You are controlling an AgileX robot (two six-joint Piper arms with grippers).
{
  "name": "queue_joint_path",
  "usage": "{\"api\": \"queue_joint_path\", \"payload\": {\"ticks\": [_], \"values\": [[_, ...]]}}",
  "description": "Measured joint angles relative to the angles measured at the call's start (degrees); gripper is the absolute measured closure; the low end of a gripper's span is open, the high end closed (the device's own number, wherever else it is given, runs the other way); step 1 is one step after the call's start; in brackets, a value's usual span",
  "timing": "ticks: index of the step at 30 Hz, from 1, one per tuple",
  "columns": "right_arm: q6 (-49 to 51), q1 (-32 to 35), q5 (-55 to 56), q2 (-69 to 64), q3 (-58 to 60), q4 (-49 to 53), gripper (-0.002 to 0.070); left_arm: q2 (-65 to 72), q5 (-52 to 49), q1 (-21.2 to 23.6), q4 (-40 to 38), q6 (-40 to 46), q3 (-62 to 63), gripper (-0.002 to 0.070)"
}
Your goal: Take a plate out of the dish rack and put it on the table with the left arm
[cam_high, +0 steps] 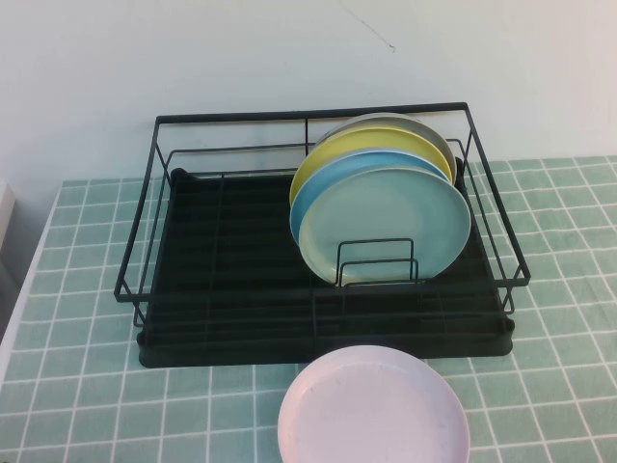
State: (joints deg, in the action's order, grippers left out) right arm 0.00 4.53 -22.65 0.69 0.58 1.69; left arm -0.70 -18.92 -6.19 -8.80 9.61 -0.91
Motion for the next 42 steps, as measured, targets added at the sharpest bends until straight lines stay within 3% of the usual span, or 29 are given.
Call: {"api": "queue_joint_path", "payload": {"ticks": [37, 42], "values": [[0.0, 0.0, 0.0, 0.0, 0.0, 0.0, 0.0678, 0.0, 0.0, 0.0, 0.0, 1.29, 0.0, 0.0678], [0.0, 0.0, 0.0, 0.0, 0.0, 0.0, 0.0678, 0.0, 4.28, 0.0, 0.0, 1.29, -0.34, 0.0678]]}}
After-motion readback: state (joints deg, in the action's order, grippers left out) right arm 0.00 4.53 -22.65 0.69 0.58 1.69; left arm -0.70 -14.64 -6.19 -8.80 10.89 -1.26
